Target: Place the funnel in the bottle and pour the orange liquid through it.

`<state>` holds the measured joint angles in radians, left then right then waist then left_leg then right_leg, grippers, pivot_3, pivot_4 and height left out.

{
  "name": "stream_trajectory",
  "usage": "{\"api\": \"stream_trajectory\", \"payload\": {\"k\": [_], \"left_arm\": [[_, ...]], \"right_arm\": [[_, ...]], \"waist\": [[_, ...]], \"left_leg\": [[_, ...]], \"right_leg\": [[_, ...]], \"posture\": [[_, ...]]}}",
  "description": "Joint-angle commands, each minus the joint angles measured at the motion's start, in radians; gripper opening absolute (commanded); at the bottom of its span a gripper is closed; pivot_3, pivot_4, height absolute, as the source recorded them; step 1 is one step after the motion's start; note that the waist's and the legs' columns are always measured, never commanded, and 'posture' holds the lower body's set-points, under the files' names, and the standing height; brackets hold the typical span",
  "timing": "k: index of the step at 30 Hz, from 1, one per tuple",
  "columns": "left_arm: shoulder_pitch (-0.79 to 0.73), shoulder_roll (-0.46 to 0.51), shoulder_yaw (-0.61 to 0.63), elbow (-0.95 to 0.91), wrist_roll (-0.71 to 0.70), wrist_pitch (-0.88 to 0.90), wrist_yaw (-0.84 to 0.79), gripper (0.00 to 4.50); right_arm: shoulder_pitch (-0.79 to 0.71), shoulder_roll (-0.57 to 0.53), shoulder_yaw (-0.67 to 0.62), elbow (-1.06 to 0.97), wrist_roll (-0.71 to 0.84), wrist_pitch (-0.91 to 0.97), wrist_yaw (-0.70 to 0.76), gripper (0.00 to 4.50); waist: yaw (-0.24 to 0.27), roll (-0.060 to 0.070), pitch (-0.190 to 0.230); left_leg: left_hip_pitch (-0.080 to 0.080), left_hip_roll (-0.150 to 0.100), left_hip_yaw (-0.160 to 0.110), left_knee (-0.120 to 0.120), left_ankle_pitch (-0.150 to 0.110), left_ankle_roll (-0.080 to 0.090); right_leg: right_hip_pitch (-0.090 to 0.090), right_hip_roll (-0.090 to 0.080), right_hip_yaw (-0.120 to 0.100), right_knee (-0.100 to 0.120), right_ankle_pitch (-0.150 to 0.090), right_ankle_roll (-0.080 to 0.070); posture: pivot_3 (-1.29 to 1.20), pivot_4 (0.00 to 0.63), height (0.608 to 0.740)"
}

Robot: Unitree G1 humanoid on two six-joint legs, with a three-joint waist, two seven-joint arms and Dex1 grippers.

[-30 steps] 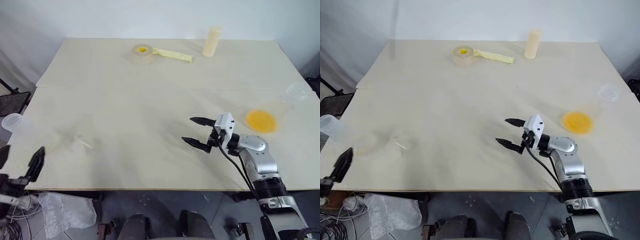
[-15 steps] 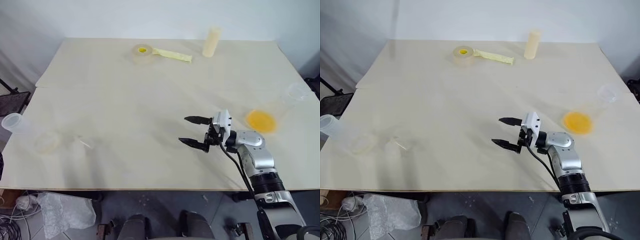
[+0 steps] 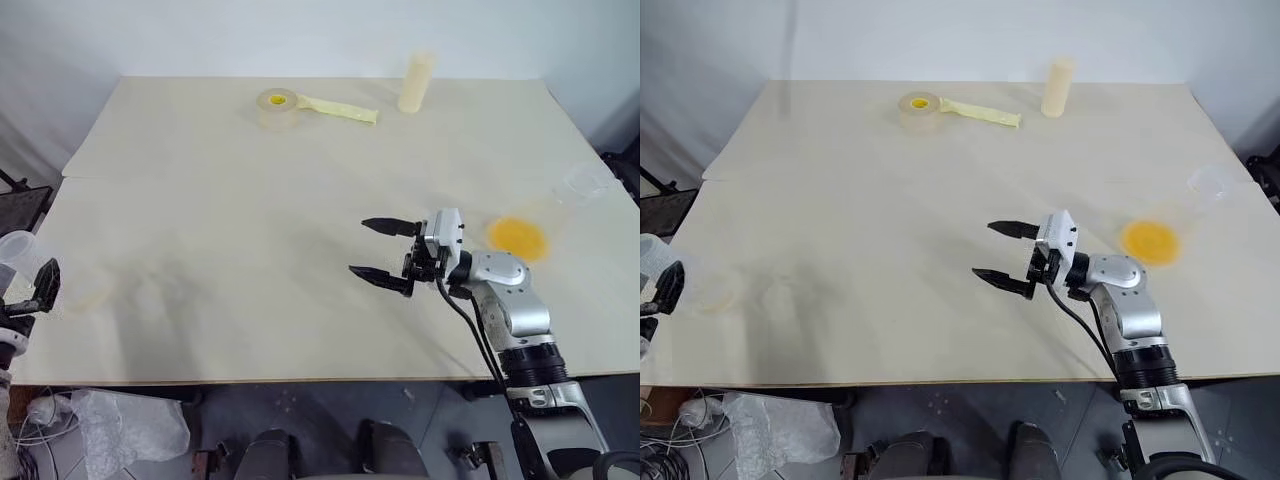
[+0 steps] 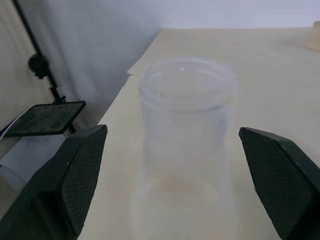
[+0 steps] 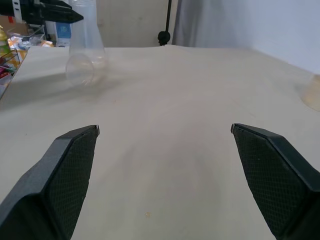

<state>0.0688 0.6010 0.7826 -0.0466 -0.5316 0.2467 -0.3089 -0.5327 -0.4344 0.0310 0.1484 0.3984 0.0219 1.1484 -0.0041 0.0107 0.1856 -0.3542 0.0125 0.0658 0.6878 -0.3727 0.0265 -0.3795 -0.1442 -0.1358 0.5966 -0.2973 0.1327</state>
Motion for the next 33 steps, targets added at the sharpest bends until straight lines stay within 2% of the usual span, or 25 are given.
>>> {"api": "stream_trajectory", "payload": {"k": [1,2,5,10,15,19,24,28,30,33], "left_arm": [[-0.044,0.035,-0.005,0.052,0.024,-0.053,-0.031,4.50],[-0.059,0.039,-0.011,0.065,0.029,-0.062,-0.034,4.50],[-0.102,0.054,-0.028,0.101,0.048,-0.076,-0.044,3.86],[-0.106,0.057,-0.042,0.098,0.050,-0.070,-0.068,2.34],[-0.122,0.083,-0.035,0.088,0.033,-0.059,-0.103,2.32],[-0.197,0.128,-0.063,0.091,0.024,-0.062,-0.153,2.32],[-0.414,0.184,-0.173,0.155,0.010,-0.056,-0.248,2.32],[-0.623,0.196,-0.320,0.263,0.030,-0.035,-0.364,2.32],[-0.700,0.185,-0.370,0.310,0.030,-0.037,-0.416,2.32],[-0.830,0.105,-0.478,0.374,0.012,-0.024,-0.527,2.32]], "right_arm": [[0.008,-0.010,-0.023,-0.055,0.023,0.005,-0.010,4.44],[0.010,-0.011,-0.024,-0.057,0.023,0.006,-0.011,4.44],[0.016,-0.015,-0.031,-0.067,0.016,0.001,-0.027,4.50],[0.033,-0.026,-0.039,-0.088,0.019,0.002,-0.044,4.50],[0.049,-0.039,-0.050,-0.109,0.022,0.002,-0.064,4.50],[0.058,-0.051,-0.064,-0.123,0.021,0.003,-0.076,4.50],[0.075,-0.075,-0.088,-0.153,0.025,0.012,-0.099,4.50],[0.120,-0.112,-0.117,-0.210,0.044,0.040,-0.109,4.50],[0.144,-0.130,-0.129,-0.237,0.055,0.057,-0.109,4.50],[0.221,-0.176,-0.150,-0.317,0.091,0.109,-0.091,4.50]], "waist": [[0.001,0.000,0.000],[0.001,0.000,0.000],[0.001,0.000,0.000],[-0.001,0.000,0.000],[0.000,0.000,0.000],[0.005,-0.002,0.001],[0.007,-0.002,0.000],[0.005,-0.003,0.001],[0.003,-0.004,0.001],[0.004,-0.004,0.001]], "left_leg": [[0.000,0.000,0.000,0.000,0.000,0.000],[0.000,0.000,0.000,0.000,0.000,0.000],[0.000,0.000,0.000,0.000,0.000,0.000],[0.000,0.000,0.000,0.000,0.000,0.000],[0.000,0.000,0.000,0.000,0.000,0.000],[0.000,0.000,0.000,0.001,0.000,0.000],[-0.001,-0.001,-0.002,0.003,0.000,0.000],[-0.001,-0.003,0.000,0.003,0.000,0.000],[-0.002,-0.006,0.000,0.003,0.000,0.000],[-0.003,-0.007,0.000,0.003,0.000,0.000]], "right_leg": [[0.000,0.000,0.000,0.000,0.000,0.000],[0.000,0.000,0.000,0.000,0.000,0.000],[0.000,0.000,0.000,0.001,0.000,0.000],[-0.001,0.000,0.000,0.001,0.000,0.000],[-0.001,0.000,0.000,0.002,0.000,0.000],[-0.001,0.000,0.000,0.003,0.000,0.000],[-0.001,-0.001,0.000,0.005,0.000,0.000],[-0.002,0.000,0.000,0.006,0.000,0.000],[-0.004,0.000,-0.002,0.008,0.000,0.000],[-0.005,0.000,-0.002,0.009,0.000,0.000]], "posture": [[0.00,0.150,0.740],[0.00,0.150,0.740],[0.00,0.150,0.740],[0.00,0.150,0.740],[0.00,0.150,0.740],[0.00,0.150,0.740],[0.00,0.150,0.740],[0.00,0.150,0.740],[0.00,0.150,0.740],[0.00,0.150,0.740]]}}
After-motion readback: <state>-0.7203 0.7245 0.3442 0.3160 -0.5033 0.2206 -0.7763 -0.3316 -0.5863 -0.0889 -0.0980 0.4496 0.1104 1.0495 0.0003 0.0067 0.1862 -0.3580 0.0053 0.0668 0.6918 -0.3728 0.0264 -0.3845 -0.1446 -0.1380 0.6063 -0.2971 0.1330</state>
